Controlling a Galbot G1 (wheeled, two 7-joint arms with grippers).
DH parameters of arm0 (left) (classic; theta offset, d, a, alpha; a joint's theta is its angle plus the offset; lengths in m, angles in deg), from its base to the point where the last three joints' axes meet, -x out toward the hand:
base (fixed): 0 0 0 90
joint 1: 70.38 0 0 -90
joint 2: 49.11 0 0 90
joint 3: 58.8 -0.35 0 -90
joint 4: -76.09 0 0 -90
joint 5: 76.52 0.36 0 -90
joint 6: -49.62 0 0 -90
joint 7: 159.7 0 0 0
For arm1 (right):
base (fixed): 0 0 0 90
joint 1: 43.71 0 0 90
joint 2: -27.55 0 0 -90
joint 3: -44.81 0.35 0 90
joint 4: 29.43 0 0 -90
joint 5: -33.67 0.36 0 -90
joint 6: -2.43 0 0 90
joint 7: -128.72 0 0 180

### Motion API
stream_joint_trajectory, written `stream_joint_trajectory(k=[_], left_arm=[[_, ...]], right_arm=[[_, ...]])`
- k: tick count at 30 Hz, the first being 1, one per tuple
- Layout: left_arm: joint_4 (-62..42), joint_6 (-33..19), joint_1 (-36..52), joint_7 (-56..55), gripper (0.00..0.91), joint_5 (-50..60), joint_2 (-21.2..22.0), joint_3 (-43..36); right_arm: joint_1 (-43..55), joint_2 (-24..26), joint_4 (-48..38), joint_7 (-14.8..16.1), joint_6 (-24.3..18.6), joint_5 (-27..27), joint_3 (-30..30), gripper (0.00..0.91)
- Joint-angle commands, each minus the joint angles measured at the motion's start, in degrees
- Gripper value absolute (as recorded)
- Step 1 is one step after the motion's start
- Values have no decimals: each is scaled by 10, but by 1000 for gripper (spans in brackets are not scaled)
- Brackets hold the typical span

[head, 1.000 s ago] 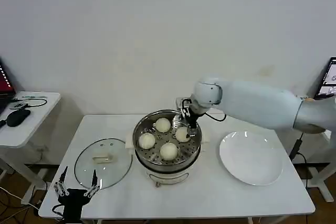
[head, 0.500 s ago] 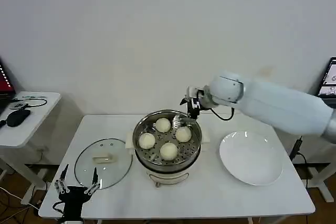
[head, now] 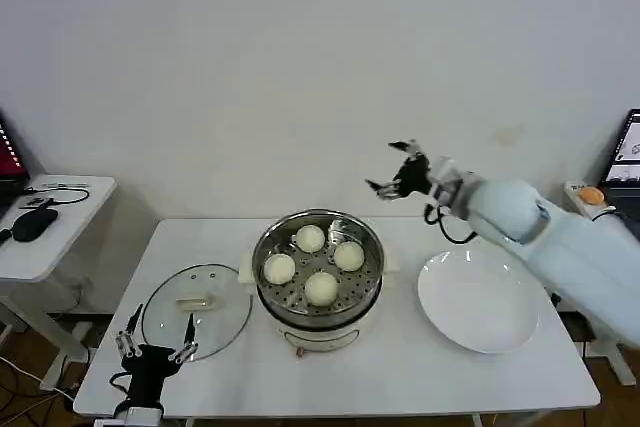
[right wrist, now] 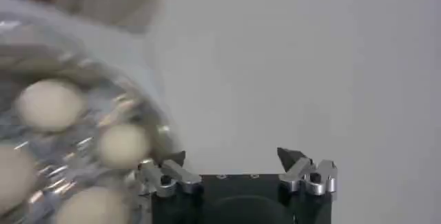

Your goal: Take steamed baozi put them in steamer then cover it.

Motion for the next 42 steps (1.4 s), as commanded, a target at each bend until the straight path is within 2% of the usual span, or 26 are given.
stream_joint_trajectory(k=[1,2,4,8,11,14,20,29,42], left_arm=[[-75,-25,32,46,907,155,-27,15],[-83,-28,36,46,907,178,-29,16],[-101,-31,42,51,907,233,-37,19],[-126,-33,60,56,907,358,-43,22],[-152,-38,79,55,907,430,-51,15],[-183,-45,101,55,907,486,-63,6],[-236,-49,139,56,907,554,-82,-14],[-302,-52,202,52,907,571,-84,-38],[-366,-50,272,48,907,570,-80,-53]], right_arm=[[-497,-80,51,10,-142,-112,562,907],[-549,-115,56,33,-161,-114,614,907],[-612,-165,65,54,-187,-111,670,907],[-699,-266,72,75,-227,-126,755,907],[-754,-325,79,81,-255,-150,789,907],[-786,-369,87,83,-268,-171,795,907],[-782,-390,103,68,-259,-181,788,907],[-782,-426,110,59,-259,-215,756,907],[-795,-437,123,69,-262,-223,756,907]])
